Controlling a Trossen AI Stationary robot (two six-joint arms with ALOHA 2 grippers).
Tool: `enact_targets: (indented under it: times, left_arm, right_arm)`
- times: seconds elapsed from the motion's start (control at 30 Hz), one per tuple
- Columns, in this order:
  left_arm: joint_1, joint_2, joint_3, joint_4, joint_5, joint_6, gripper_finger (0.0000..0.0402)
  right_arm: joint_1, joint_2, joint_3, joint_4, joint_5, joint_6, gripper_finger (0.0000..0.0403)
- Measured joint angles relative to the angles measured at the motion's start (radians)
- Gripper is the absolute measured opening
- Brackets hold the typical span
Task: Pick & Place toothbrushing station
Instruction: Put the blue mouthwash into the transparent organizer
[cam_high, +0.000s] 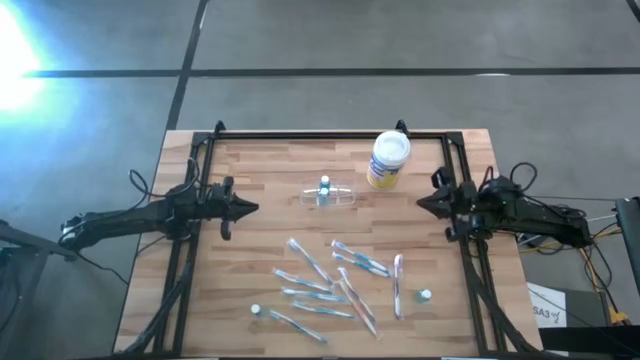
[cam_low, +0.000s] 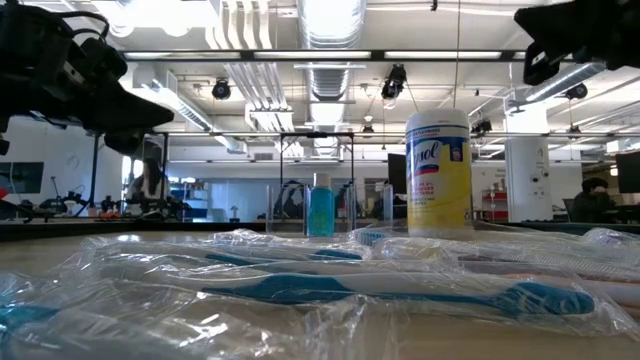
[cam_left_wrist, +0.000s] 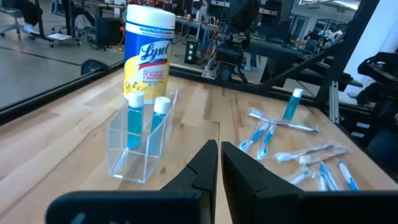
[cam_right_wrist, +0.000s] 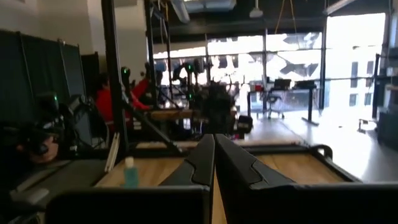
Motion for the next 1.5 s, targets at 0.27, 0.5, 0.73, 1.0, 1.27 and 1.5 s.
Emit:
enact_targets:
  times: [0.27, 0.5, 0.73, 1.0, 1.27, 1.5]
  left_arm:
    - [0.0, -0.001, 0.0, 0.004, -0.004, 0.0, 0.0026]
    - [0.0, -0.001, 0.003, 0.012, -0.004, -0.063, 0.0026]
    - [-0.001, -0.001, 0.02, 0.003, 0.02, -0.088, 0.0026]
    - [-0.001, -0.001, 0.026, -0.001, 0.021, -0.068, 0.0026]
    - [0.0, -0.001, 0.026, -0.007, 0.021, -0.054, 0.0026]
    - [0.0, -0.001, 0.025, -0.018, 0.021, -0.028, 0.0026]
  right_arm:
    - [0.0, 0.0, -0.002, -0.018, 0.001, 0.0, 0.0011]
    - [0.0, 0.029, 0.105, -0.156, 0.146, 0.009, 0.0011]
    - [0.0, 0.192, 0.361, -0.542, 0.234, 0.078, 0.0011]
    - [0.0, 0.499, 0.655, -1.005, 0.305, 0.232, 0.0011]
    - [0.026, 0.678, 0.807, -1.185, 0.288, 0.258, 0.0013]
    - [0.096, 0.796, 0.882, -1.287, 0.285, 0.328, 0.0057]
